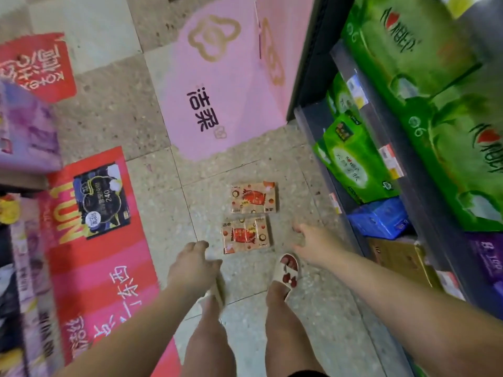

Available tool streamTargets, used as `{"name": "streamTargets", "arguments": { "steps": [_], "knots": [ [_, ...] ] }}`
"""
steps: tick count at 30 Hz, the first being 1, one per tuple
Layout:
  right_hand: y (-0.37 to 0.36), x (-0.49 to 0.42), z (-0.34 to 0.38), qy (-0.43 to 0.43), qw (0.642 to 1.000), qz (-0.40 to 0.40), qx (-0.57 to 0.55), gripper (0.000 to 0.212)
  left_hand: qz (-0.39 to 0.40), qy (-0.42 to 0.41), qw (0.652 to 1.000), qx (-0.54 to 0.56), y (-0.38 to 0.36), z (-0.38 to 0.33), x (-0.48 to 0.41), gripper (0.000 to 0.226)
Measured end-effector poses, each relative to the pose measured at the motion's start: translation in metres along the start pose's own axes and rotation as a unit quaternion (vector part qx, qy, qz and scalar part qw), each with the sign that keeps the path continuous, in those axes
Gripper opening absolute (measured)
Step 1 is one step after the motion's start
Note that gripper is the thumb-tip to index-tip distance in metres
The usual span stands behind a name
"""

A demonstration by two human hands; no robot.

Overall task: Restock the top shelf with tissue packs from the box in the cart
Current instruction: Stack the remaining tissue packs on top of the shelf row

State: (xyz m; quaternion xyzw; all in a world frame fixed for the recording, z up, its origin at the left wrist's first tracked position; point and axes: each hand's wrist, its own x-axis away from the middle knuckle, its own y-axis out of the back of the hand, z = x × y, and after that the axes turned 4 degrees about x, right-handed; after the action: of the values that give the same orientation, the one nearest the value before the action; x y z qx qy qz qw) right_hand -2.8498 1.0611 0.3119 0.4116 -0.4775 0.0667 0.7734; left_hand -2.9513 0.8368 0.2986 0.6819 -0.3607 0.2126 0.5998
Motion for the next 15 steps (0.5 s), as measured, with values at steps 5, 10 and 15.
{"name": "streamTargets", "arguments": {
  "steps": [5,10,15],
  "knots": [
    [-0.029,-0.083,0.001,-0.042,0.999,0.020,-0.026,0.044,0.033,-0.002,0.999,-0.010,-0.028,0.017,-0.079,0.053],
    [-0.079,-0.163,-0.002,-0.081,0.995,0.046,-0.039,0.050,0.077,0.028,0.996,-0.019,-0.069,0.044,-0.164,0.056],
    [-0.135,-0.235,-0.003,-0.094,0.991,0.072,-0.064,0.044,0.095,0.054,0.994,-0.012,-0.122,0.073,-0.240,0.058]
  ]
}}
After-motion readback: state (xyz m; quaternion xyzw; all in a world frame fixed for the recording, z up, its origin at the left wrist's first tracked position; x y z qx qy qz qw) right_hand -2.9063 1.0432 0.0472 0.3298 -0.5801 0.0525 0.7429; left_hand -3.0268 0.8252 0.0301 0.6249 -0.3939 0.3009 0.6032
